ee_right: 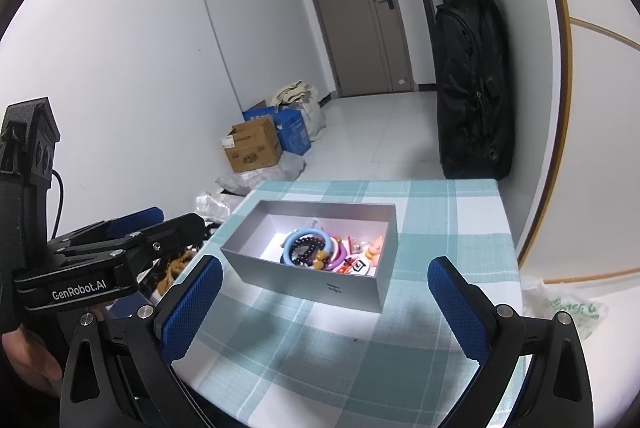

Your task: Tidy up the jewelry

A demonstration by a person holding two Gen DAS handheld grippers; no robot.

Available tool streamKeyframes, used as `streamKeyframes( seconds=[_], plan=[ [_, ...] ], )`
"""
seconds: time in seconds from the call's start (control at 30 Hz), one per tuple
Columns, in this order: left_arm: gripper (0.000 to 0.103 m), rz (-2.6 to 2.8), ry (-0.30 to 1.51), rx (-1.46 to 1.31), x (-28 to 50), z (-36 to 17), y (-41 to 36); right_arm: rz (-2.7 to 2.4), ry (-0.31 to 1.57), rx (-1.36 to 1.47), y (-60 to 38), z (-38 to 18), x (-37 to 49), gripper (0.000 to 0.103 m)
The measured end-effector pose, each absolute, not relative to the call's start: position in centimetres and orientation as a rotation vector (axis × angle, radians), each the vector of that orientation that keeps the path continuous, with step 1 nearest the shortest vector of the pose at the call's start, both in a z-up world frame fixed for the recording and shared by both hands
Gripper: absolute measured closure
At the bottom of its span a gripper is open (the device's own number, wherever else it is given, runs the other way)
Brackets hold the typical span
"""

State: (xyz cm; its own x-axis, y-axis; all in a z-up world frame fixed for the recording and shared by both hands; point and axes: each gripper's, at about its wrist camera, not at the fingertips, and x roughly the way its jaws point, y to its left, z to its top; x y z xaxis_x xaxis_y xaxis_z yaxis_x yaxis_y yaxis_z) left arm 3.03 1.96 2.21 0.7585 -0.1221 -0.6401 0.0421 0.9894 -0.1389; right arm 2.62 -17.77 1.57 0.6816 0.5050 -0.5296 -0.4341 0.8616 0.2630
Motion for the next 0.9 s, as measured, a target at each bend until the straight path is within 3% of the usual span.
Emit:
streamKeyframes(
  seconds=[0.9],
  plan=[
    [0.022, -0.087, 0.710, -0.113, 3.00, 2.46, 2.05, 0.556, 0.615, 0.120, -17.62, 1.82, 2.39, 0.000]
  ],
)
